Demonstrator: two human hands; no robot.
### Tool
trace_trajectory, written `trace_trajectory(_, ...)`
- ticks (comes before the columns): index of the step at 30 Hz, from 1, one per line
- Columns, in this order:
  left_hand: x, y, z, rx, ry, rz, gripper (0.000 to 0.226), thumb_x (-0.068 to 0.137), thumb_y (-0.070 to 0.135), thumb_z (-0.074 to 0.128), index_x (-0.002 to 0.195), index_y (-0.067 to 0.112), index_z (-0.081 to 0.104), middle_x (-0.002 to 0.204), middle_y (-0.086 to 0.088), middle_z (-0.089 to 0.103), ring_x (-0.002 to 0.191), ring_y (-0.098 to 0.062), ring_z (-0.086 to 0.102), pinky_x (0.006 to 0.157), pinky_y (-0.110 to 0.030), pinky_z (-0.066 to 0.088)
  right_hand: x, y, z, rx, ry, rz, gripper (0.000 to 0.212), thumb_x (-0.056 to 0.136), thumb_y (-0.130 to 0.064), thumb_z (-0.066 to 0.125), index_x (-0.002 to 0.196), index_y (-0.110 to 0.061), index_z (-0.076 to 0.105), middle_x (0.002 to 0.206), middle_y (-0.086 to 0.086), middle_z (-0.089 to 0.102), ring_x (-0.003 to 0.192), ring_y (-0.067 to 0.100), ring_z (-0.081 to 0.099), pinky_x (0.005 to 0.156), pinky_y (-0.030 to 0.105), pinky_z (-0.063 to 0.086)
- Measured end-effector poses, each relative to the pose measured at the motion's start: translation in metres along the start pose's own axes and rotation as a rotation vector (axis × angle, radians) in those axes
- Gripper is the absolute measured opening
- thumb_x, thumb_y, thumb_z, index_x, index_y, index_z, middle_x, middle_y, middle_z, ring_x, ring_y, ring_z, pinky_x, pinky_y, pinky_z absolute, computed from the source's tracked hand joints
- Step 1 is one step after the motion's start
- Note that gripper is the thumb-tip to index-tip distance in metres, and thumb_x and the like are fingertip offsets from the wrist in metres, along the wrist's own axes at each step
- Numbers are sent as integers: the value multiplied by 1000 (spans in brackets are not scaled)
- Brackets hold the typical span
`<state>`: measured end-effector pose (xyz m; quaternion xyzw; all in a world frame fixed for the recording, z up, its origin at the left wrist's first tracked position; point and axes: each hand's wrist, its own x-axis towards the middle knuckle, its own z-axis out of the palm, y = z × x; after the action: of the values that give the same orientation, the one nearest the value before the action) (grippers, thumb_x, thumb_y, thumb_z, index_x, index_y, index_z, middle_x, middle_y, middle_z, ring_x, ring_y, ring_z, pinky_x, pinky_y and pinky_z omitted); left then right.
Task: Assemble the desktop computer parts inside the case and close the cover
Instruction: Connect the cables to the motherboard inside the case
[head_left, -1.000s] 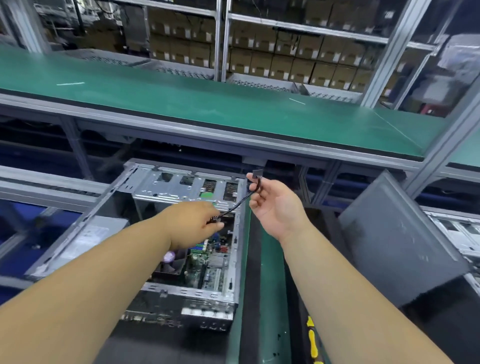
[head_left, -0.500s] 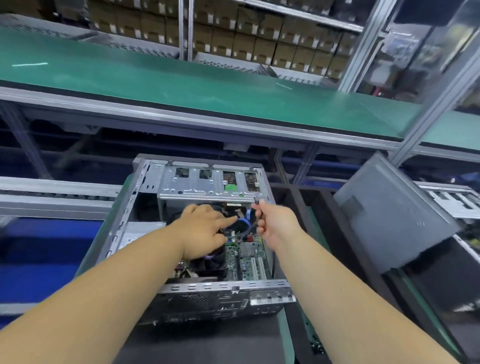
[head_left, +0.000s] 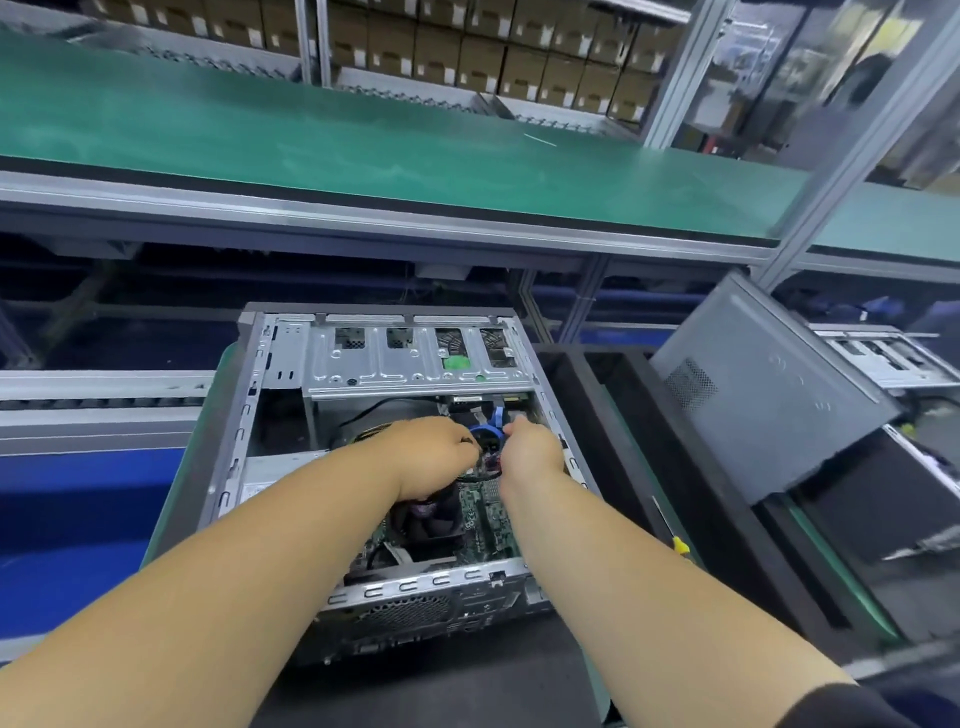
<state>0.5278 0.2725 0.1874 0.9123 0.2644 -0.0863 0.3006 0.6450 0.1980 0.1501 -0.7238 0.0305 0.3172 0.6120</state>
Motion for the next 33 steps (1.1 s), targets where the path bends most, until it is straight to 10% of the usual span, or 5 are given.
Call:
trace_trajectory(10, 5, -22, -1, -351, 213, 80, 30, 94, 20, 44, 109, 25, 70, 111, 6, 62, 102, -13, 57, 90, -32, 46, 16, -10, 16, -222, 102, 11, 35, 107, -23, 35, 120, -6, 63, 101, 12, 61, 82, 23, 52, 74, 33, 39)
trace_trajectory(16, 9, -29, 0, -438, 286, 104, 31, 94, 18, 43, 100, 25, 72, 104, 11, 58, 97, -8, 53, 77, -24, 39, 14, 2, 14, -48, 85, -40, 19, 99, -18, 46, 97, -8, 62, 71, 2, 48, 58, 16, 43, 52, 26, 37)
trace_trajectory(33, 17, -33, 3, -557, 240, 97, 31, 92, 20, 44, 85, 29, 73, 91, 19, 65, 85, 3, 56, 67, -18, 38, 7, -2, 21, -57, 178, -17, 36, 102, -34, 47, 71, -19, 59, 73, 5, 55, 64, 20, 45, 67, 36, 40)
